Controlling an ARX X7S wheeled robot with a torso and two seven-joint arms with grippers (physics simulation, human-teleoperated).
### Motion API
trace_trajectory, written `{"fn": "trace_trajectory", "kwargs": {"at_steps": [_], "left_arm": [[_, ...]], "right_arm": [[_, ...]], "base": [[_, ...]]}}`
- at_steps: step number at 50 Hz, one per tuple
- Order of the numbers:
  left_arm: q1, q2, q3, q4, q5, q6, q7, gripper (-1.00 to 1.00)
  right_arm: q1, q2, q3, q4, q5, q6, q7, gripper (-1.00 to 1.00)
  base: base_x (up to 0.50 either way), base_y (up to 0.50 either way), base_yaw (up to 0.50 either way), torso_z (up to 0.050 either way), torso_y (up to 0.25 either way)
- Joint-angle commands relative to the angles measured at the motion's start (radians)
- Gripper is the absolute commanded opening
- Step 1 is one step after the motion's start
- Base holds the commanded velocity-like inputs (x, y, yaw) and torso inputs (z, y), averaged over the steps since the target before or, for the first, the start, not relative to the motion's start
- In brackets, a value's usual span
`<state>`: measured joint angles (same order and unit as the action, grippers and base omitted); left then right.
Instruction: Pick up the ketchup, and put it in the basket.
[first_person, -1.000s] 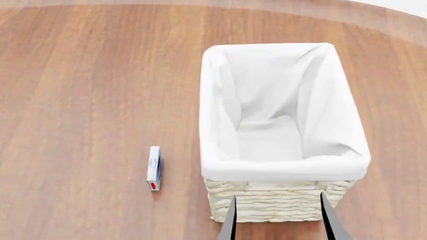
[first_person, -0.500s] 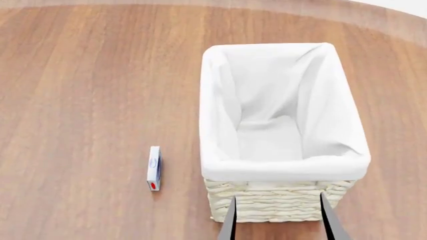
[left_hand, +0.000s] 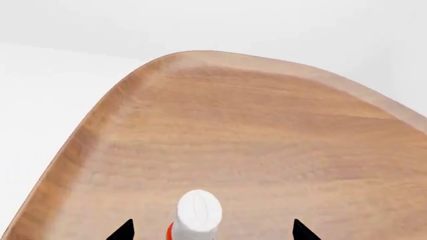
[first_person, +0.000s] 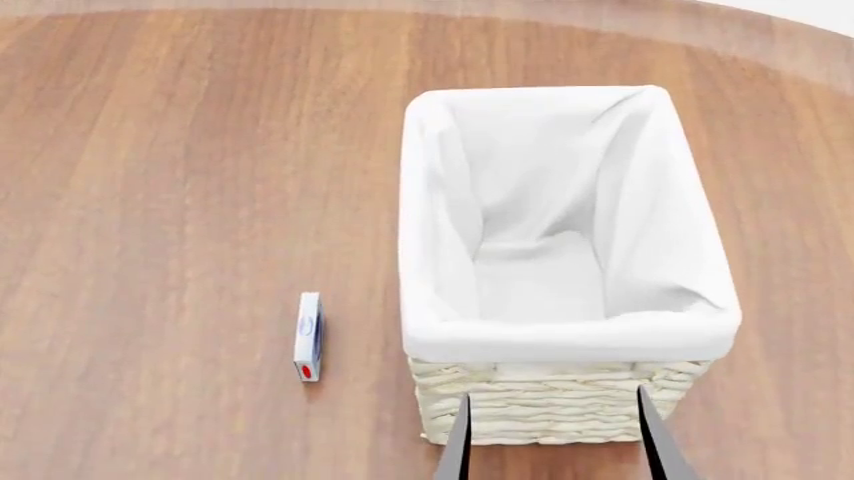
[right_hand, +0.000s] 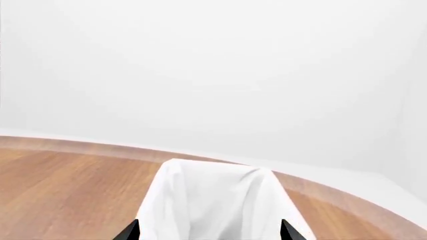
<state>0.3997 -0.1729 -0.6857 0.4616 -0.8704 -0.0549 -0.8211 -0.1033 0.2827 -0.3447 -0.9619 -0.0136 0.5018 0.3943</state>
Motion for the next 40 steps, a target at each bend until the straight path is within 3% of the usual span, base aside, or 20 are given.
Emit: {"fn": "trace_trajectory", "kwargs": {"at_steps": [1,20,40], "left_arm": [[-0.026,-0.014,0.03,-0.063,0.016,-0.006,0.021,1.0],[-0.094,-0.043,0.04,-0.228,0.021,0.0,0.057,1.0],[-0.128,-0.088,0.06,-0.247,0.026,-0.031,0.045,1.0]], "right_arm": [[0.003,0.002,-0.005,0.0,0.005,0.003,0.004,1.0],[0.008,0.009,-0.013,-0.016,0.005,0.014,0.011,1.0],[0.013,0.014,-0.028,-0.019,0.003,0.019,0.019,1.0]], "base": [[0.0,0.0,0.0,0.0,0.0],[0.0,0.0,0.0,0.0,0.0],[0.0,0.0,0.0,0.0,0.0]]}}
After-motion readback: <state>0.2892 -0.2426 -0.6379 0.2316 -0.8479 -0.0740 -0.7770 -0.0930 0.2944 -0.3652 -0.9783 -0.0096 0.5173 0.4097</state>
